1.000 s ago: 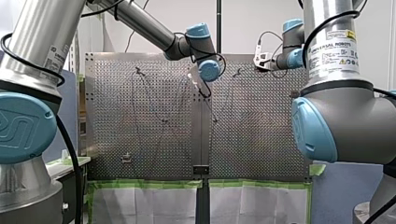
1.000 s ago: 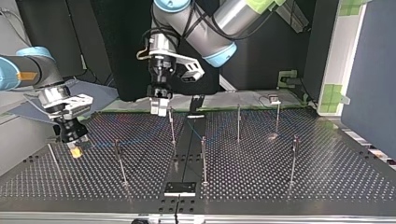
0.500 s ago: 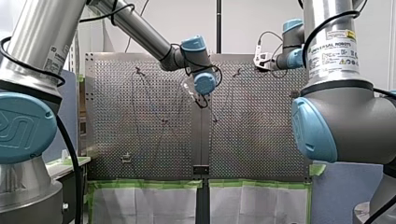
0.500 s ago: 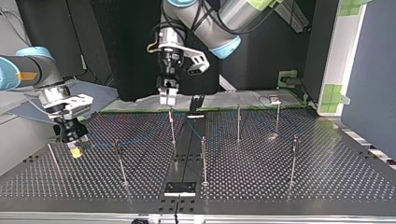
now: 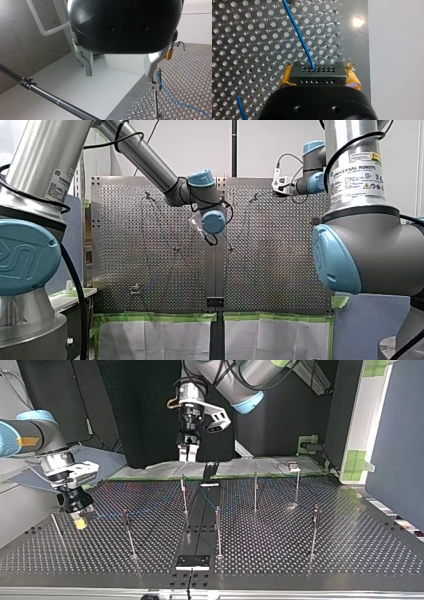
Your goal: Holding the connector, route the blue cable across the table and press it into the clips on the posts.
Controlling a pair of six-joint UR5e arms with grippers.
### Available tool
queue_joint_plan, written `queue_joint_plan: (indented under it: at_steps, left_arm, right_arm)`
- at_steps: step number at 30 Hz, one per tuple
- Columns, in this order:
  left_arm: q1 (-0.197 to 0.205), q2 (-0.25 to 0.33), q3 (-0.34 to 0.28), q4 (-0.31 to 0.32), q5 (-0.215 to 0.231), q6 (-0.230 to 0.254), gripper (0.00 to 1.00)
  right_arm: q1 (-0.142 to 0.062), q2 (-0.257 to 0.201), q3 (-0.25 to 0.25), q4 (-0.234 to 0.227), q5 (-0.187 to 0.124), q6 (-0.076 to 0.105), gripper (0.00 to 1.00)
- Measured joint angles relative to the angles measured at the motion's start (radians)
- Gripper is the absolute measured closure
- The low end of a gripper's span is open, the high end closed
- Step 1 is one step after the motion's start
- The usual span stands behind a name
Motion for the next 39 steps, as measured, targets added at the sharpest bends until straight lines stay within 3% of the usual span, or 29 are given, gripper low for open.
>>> queue_joint_plan:
  at_steps: [23,39]
  left_arm:
    - [0.000,0.000,-0.202,0.195,0.001,0.000,0.00]
    - [0.000,0.000,-0.341,0.204,0.001,0.000,0.00]
  right_arm:
    - [-0.002,0.000,0.001,0.000,0.009,0.000,1.00]
    - [0.003,0.000,0.001,0.006,0.017,0.000,1.00]
